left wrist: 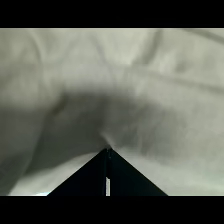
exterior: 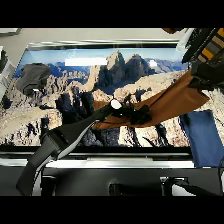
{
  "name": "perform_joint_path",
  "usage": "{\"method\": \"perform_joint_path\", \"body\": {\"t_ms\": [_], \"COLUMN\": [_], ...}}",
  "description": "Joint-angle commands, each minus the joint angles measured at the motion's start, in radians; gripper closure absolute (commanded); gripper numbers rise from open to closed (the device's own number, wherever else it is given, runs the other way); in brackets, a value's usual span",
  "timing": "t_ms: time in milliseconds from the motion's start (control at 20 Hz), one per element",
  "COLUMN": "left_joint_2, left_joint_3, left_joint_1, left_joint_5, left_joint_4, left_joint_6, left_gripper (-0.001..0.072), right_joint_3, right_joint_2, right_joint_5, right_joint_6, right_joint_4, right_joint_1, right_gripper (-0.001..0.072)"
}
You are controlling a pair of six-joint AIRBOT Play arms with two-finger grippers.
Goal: Fold the clothes and pants, and hang the long-sleeved shirts on hangers.
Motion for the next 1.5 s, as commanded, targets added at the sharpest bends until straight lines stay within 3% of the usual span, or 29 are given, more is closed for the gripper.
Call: {"method": "perform_joint_path", "body": {"t_ms": [0, 200, 550, 700, 950, 1350, 1400, 1450], "left_joint_2": [-0.018, 0.068, 0.465, 0.622, 0.740, 0.739, 0.738, 0.737], "left_joint_3": [0.043, 0.043, 0.043, 0.043, 0.043, 0.041, 0.041, 0.041], "left_joint_1": [-0.010, 0.126, 0.497, 0.636, 0.776, 0.784, 0.784, 0.784], "left_joint_5": [-0.028, -0.245, -0.689, -0.812, -0.838, -0.838, -0.838, -0.838], "left_joint_4": [-0.021, 0.089, 0.737, 0.926, 0.957, 0.957, 0.957, 0.957], "left_joint_6": [-0.002, 0.037, -0.019, -0.019, -0.018, -0.015, -0.015, -0.015], "left_gripper": [0.0689, 0.0690, 0.0690, 0.0689, 0.0688, 0.0688, 0.0687, 0.0688], "right_joint_3": [0.001, 0.001, 0.001, 0.001, 0.001, 0.001, 0.001, 0.001], "right_joint_2": [0.005, -0.035, -0.151, -0.229, -0.377, -0.571, -0.579, -0.583], "right_joint_5": [-0.016, -0.073, -0.244, -0.319, -0.410, -0.477, -0.472, -0.471], "right_joint_6": [0.008, 0.061, 0.198, 0.258, 0.313, 0.364, 0.364, 0.363], "right_joint_4": [0.001, 0.093, 0.130, 0.096, 0.058, 0.043, 0.057, 0.075], "right_joint_1": [0.001, 0.002, 0.281, 0.431, 0.632, 0.732, 0.732, 0.732], "right_gripper": [0.0681, 0.0681, 0.0681, 0.0681, 0.0681, 0.0679, 0.0675, 0.0622]}}
